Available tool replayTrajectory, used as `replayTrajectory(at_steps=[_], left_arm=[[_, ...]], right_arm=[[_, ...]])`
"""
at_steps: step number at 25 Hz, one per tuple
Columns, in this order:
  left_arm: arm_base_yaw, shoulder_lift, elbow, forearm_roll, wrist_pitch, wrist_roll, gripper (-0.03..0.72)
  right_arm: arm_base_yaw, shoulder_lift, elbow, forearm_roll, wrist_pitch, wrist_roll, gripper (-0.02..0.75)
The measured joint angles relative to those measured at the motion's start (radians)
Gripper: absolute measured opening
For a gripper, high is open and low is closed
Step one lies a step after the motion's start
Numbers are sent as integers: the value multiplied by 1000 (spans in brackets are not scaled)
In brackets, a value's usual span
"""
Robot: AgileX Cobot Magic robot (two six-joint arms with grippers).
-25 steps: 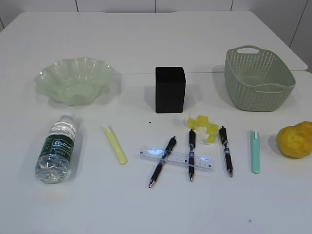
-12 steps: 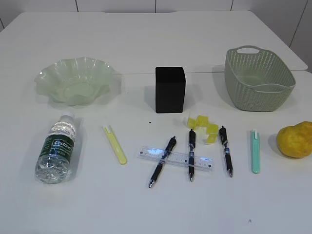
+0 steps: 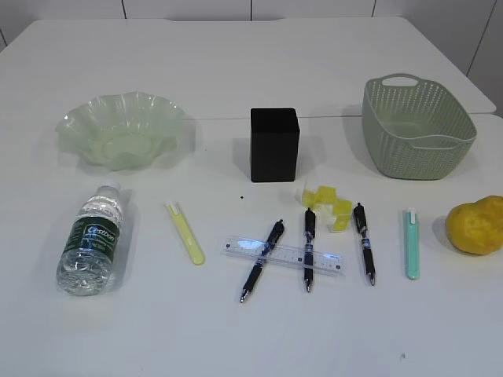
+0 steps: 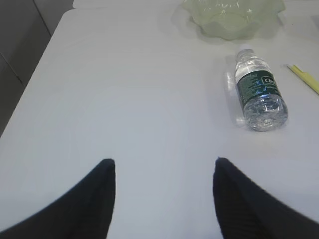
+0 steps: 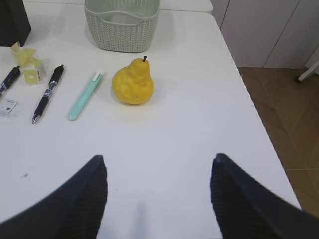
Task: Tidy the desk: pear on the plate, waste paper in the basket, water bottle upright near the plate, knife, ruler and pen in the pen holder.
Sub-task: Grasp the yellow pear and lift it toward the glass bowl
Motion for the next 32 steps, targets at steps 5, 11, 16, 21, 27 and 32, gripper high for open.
replayTrajectory(at_steps=[5,11,16,21,27,32], left_arm=[[0,0,0,0,0,0,435],[0,0,0,0,0,0,418],[0,0,0,0,0,0,411],[0,0,0,0,0,0,408],[0,7,0,0,-2,0,407],[0,74,-13,-1,-78,0,407]], right_arm=[[0,0,0,-2,0,0,484],[0,0,0,-4,0,0,484],[0,0,0,-4,0,0,484],[0,0,0,-4,0,0,484],[0,40,-14,-1,-29,28,484],[0,246,-55,3,-140,47,484]])
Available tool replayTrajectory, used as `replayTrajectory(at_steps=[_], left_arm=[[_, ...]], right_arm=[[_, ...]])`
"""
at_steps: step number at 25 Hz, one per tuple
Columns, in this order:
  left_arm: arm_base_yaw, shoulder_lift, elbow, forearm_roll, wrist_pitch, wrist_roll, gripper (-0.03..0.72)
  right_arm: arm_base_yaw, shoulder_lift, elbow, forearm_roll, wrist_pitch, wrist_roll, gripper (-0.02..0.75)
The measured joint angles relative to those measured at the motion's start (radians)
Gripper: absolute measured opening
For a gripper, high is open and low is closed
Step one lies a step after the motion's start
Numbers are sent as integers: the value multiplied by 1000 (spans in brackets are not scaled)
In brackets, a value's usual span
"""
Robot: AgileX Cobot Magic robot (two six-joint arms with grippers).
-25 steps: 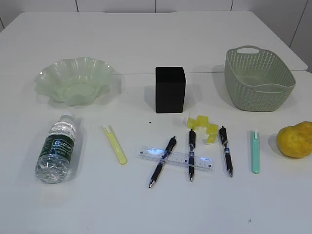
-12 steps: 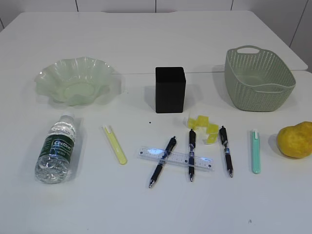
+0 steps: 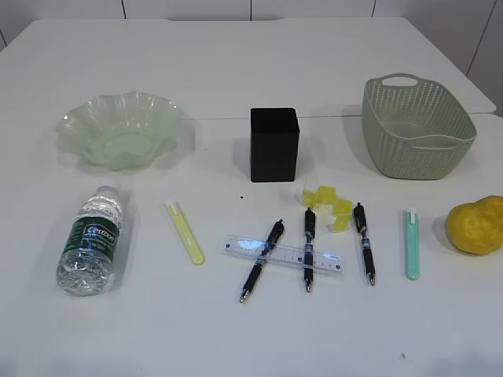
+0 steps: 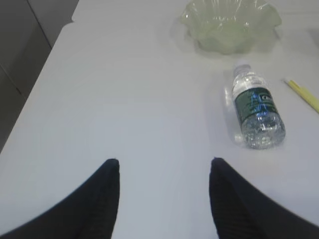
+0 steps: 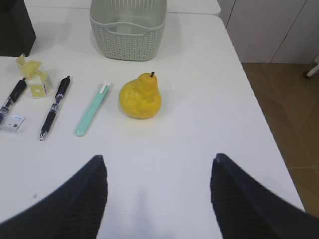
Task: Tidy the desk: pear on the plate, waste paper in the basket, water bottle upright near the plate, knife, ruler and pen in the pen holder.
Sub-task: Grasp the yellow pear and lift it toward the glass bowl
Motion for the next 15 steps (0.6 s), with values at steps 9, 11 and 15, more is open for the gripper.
replayTrajectory(at_steps=[9,11,15], left_arm=[[0,220,-11,-84,-227,0,399],[0,265,-14,-98,-285,0,397],[0,359,-34,-98,-316,0,396]], right_arm=[[0,319,-4,4,-193,197,477],[0,402,-18,4,-210,213,470],[0,596,-82,-2,-236,228,469]])
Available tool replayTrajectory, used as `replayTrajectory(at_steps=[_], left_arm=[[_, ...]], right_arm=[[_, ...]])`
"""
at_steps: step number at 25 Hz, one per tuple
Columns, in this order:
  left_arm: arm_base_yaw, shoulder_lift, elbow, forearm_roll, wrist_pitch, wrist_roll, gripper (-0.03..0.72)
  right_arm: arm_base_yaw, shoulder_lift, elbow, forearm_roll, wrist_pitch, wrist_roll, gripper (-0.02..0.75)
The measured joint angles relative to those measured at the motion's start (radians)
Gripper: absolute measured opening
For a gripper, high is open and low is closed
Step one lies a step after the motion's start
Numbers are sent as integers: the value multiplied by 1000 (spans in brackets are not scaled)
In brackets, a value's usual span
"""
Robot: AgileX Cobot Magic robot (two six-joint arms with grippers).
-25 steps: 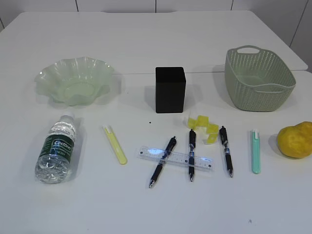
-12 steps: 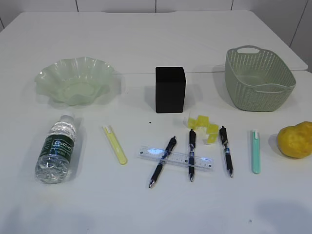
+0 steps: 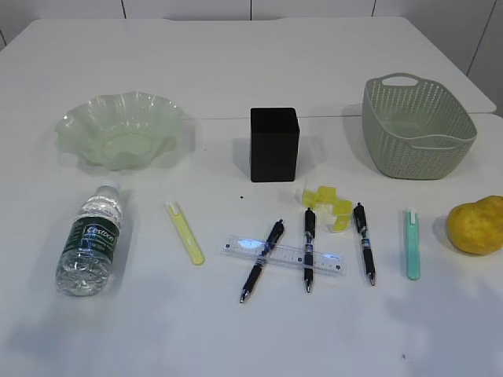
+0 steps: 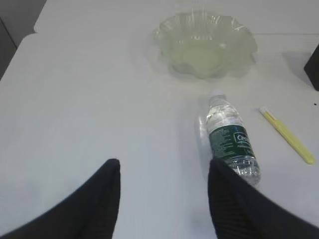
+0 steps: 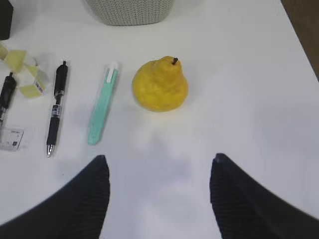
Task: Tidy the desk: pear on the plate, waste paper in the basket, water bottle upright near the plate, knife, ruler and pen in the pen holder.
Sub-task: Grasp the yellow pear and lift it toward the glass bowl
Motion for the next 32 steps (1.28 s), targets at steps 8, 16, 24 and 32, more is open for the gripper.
replayTrajectory(at_steps=[8,16,24,32], left_arm=[[-19,64,-36,-20,3,-2,395],[-19,162,-55,-37,54,-10,395],[-19,396,-132,-112,56,-16,395],[-43,684,-318,-115,101,-16,395]], right_arm=[[-12,377,-216,-4,-33,-2,496],[-126,611,-324,60,-34,-135,505],[-269,765,-420,315,34,-349,505],[-273,927,-572,337,100,-360,505]])
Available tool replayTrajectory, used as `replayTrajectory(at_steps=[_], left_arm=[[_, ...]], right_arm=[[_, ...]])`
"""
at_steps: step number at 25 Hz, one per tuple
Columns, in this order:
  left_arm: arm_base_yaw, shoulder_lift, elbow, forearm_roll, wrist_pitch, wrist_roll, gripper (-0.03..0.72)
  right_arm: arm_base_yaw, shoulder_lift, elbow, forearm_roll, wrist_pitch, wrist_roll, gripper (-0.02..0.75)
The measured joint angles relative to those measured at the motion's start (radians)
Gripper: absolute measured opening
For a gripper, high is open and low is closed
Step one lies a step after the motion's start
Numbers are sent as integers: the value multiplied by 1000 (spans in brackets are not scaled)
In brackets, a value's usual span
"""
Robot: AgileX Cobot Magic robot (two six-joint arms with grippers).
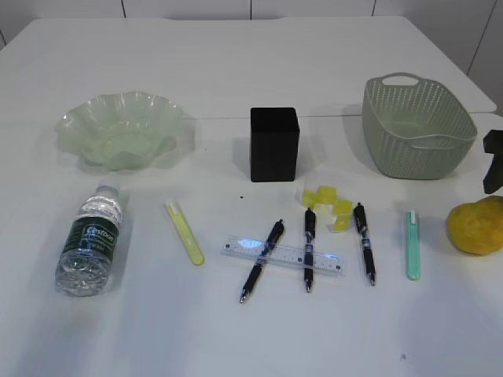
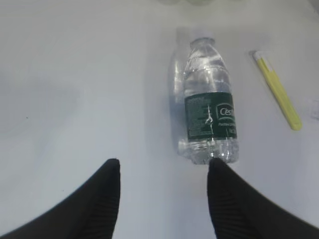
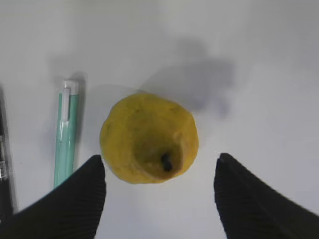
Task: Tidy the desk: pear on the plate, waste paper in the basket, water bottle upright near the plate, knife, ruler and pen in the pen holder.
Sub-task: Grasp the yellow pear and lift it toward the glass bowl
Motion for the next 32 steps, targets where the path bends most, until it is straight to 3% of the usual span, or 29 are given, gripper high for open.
replayTrajectory(at_steps=[6,21,32], left_arm=[[0,103,-51,0,49,0,395],[0,105,-55,4,37,0,395],[0,105,-55,4,37,0,395]], right_arm=[[0,92,-32,4,11,0,505],[0,163,-70,36,10,0,503],[0,171,-75,67,8,0,399]])
